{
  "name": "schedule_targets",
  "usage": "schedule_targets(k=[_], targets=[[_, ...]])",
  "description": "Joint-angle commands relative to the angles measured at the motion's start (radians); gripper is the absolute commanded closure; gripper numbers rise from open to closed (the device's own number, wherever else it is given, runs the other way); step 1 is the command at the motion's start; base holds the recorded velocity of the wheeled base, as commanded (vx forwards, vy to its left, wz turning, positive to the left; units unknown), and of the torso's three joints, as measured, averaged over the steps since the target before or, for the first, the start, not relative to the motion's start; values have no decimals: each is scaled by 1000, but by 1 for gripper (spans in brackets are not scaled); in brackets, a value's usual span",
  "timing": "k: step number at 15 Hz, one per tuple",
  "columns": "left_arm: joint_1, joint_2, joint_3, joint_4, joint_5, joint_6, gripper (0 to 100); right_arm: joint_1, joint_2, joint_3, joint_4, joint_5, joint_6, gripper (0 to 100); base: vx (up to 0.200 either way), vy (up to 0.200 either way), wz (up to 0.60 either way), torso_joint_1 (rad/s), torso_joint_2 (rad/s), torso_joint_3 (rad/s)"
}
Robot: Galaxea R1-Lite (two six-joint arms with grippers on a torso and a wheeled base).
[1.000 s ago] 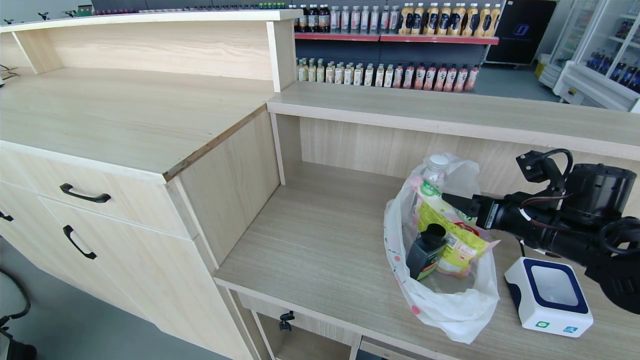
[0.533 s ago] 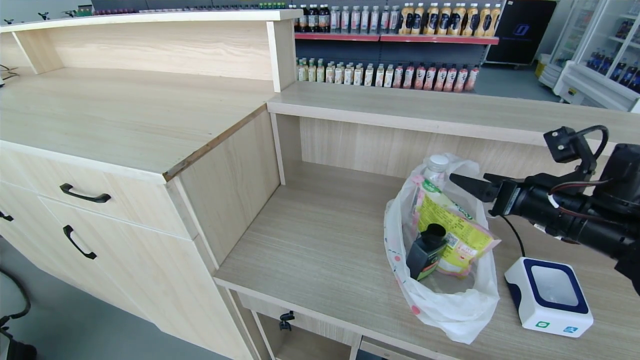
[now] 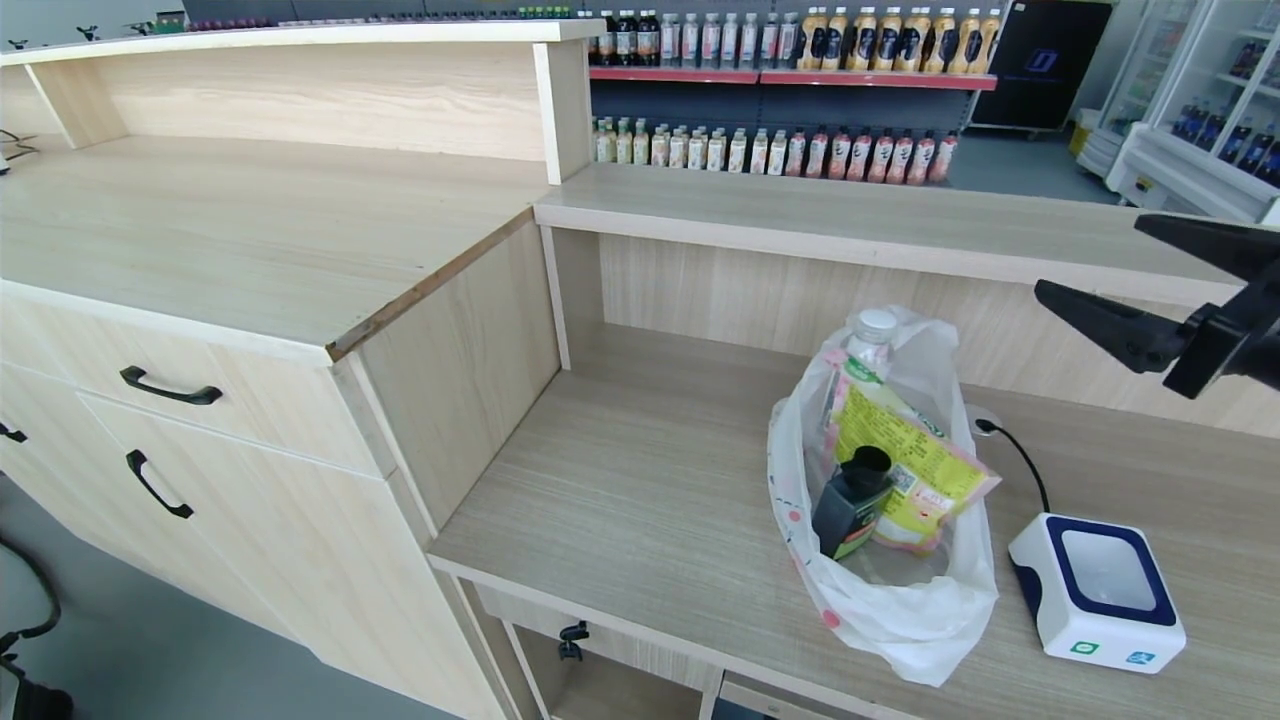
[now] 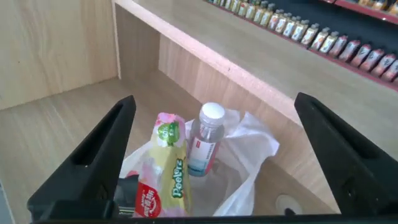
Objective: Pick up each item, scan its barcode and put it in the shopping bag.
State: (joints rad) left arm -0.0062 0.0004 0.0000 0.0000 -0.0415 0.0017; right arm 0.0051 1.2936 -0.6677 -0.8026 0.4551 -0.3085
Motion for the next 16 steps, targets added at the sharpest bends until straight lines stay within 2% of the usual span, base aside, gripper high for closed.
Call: schedule_targets(k=[1,2,3,4,5,7,9,12,13,16], targets=[[0,1,0,0,0,0,0,-11,-50,-84,62,-58,-44,0,0,0,-600,-100,286,168],[0,1,0,0,0,0,0,7,-73,-196,201,-139,-44,0,0,0,-600,-149,398,242],[0,1,0,0,0,0,0,13,-77,-236,253,-164,-44,0,0,0,-600,-149,466,290],[0,1,0,0,0,0,0,19,-79,-349,405,-233,-40,0,0,0,-600,-144,505,305],[0,1,0,0,0,0,0,19,-79,-412,491,-276,-21,0,0,0,-600,-168,515,330],[0,1,0,0,0,0,0,12,-100,-457,571,-300,0,0,0,0,-600,-173,508,339],[0,1,0,0,0,0,0,-30,-132,-395,566,-300,-35,0,0,0,0,-146,466,320],[0,1,0,0,0,0,0,-149,-181,-342,579,-293,-43,0,0,0,0,-45,149,108],[0,1,0,0,0,0,0,-215,-231,-259,576,-302,-6,0,0,0,0,0,0,0],[0,1,0,0,0,0,0,-317,-356,-82,574,-305,35,0,0,0,0,0,0,0]])
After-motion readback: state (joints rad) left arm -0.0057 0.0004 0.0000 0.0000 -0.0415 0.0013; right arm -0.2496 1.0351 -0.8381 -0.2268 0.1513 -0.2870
